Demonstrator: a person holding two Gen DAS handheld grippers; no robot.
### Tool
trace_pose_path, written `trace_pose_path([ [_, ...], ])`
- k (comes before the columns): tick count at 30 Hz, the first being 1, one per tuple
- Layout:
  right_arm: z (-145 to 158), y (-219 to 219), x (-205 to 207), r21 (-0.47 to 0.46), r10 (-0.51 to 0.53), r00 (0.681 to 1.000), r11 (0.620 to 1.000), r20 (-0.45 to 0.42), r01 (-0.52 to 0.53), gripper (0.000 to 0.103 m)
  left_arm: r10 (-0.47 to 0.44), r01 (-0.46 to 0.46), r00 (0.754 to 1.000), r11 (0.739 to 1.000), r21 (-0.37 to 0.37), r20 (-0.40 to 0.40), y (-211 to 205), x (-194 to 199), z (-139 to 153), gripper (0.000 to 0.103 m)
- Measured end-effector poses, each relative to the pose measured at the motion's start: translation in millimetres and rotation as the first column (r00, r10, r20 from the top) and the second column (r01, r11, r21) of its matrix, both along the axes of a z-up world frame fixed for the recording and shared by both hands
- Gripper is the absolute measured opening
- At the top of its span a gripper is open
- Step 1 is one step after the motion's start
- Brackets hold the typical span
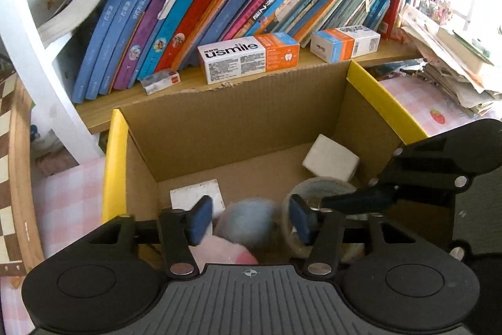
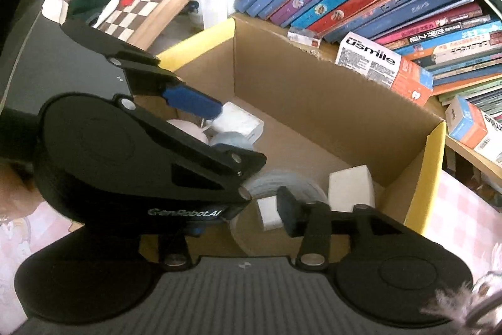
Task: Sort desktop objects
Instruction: 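Open the left tool to release the toy car inside the box, then withdraw both open tools from the box toward the white watch on the mat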
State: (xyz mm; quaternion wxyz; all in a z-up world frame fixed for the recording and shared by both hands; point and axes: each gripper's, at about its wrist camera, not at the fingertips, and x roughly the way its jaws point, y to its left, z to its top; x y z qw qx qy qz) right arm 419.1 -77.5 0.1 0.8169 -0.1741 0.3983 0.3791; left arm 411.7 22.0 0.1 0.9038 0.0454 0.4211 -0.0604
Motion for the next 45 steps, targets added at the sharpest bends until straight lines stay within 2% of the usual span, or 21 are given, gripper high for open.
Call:
trace_pose_path([
  [3,6.6,-6.4,-5.3,0.019,-0.024,1.000,1.000,0.014,0.023,0.048,0.012,-0.012,0.999,1.000,0.001,0.031,1.2,-10.0,6.7,0.067],
  [5,12.3,-11.3,-10.1,0.036,-0.033,0.999,0.999,0.027,0.032,0.057,0.017,-0.017,0.998,1.000,0.000,0.061,1.2,-19.3,13.4,0.071],
  [7,18.0,-15.8,-16.6,0.053,-0.038,0.999,0.998,0.038,0.036,0.060,0.015,-0.015,0.996,1.000,0.003,0.093,0.4,-30.0,21.0,0.074],
  [18,43.8,-38.7,-58.8,0.114,-0.083,0.991,0.991,0.103,0.071,0.066,0.029,-0.030,0.973,1.000,0.003,0.227,-2.4,-94.3,56.8,0.089],
  [23,52.6,-55.0,-83.2,0.118,-0.116,0.979,0.988,0.166,0.097,0.073,0.043,-0.043,0.965,0.999,-0.007,0.258,1.3,-127.7,64.0,0.090],
  [29,55.2,-72.9,-115.2,0.091,-0.135,0.957,0.989,0.255,0.116,0.074,0.038,-0.042,0.961,0.999,0.010,0.273,1.5,-160.7,66.9,0.090],
  [39,60.0,-95.8,-165.2,0.148,-0.246,0.926,0.966,0.285,0.211,0.079,0.077,-0.074,0.952,0.997,-0.022,0.295,2.6,-206.0,66.4,0.090],
  [45,51.6,-107.8,-196.1,0.180,-0.330,0.897,0.941,0.292,0.288,0.083,0.088,-0.090,0.951,0.996,-0.007,0.297,-1.0,-232.5,56.6,0.091],
])
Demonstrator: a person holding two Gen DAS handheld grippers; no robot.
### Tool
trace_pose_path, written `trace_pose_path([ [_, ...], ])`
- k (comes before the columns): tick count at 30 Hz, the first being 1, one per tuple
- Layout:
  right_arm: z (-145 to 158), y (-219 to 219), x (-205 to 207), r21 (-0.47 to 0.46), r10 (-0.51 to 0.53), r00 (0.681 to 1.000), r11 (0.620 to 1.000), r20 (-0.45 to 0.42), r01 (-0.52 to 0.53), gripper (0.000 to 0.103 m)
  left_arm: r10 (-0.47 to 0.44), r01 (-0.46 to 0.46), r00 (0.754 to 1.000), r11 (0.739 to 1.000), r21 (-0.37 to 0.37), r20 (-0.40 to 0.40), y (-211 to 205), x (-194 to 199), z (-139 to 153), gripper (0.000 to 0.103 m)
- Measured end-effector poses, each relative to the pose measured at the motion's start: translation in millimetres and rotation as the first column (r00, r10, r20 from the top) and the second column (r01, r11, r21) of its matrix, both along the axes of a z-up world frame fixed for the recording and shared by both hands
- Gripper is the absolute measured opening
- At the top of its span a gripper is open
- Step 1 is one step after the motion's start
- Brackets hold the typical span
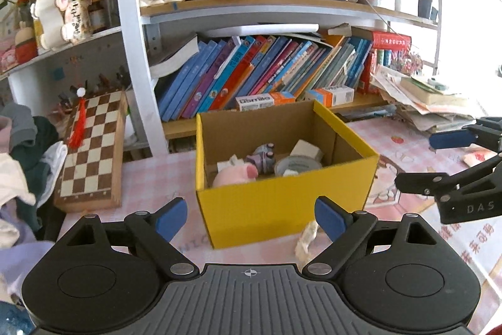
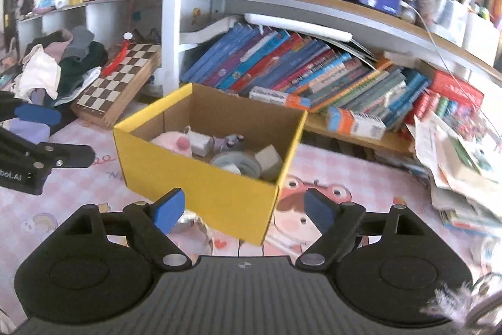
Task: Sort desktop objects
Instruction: 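Withdraw both open tools from the box toward the white watch on the mat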
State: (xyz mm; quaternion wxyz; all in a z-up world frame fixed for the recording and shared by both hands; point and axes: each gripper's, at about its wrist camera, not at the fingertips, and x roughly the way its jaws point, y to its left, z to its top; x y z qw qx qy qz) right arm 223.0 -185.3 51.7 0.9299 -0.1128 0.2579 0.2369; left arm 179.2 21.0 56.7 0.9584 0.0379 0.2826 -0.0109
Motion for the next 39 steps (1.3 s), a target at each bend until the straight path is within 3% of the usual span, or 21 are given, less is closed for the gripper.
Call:
trace_pose_path([
  [8,-24.8,-11.3,-33.9,-0.008,-0.074,0.995,0.997,-0.067,0.073,0.085,0.002,-0.002,0.999,1.000,0.008,-0.033,-2.2,-34.3,-17.3,0.091],
  [16,-42.5,-10.3,-66.9,-0.040,-0.111,0.991,0.993,-0.076,0.108,0.087,0.008,-0.008,0.998,1.000,0.000,-0.061,-2.5,-60.5,-30.7,0.091],
  [28,-62.9,7.1,-100.9,-0.073,-0.101,0.987,0.993,-0.122,0.093,0.090,-0.015,0.014,0.994,1.000,-0.015,-0.113,-11.0,-84.8,-52.9,0.091],
  [33,-69.3,14.2,-99.8,-0.079,-0.097,0.980,0.993,-0.176,0.084,0.090,-0.063,0.066,0.986,0.998,0.012,-0.157,-21.1,-88.4,-64.3,0.092],
  [39,-73.3,26.0,-102.7,-0.108,-0.068,0.980,0.993,-0.185,0.048,0.090,-0.056,0.057,0.985,0.998,0.001,-0.162,-16.9,-87.8,-66.9,0.092],
])
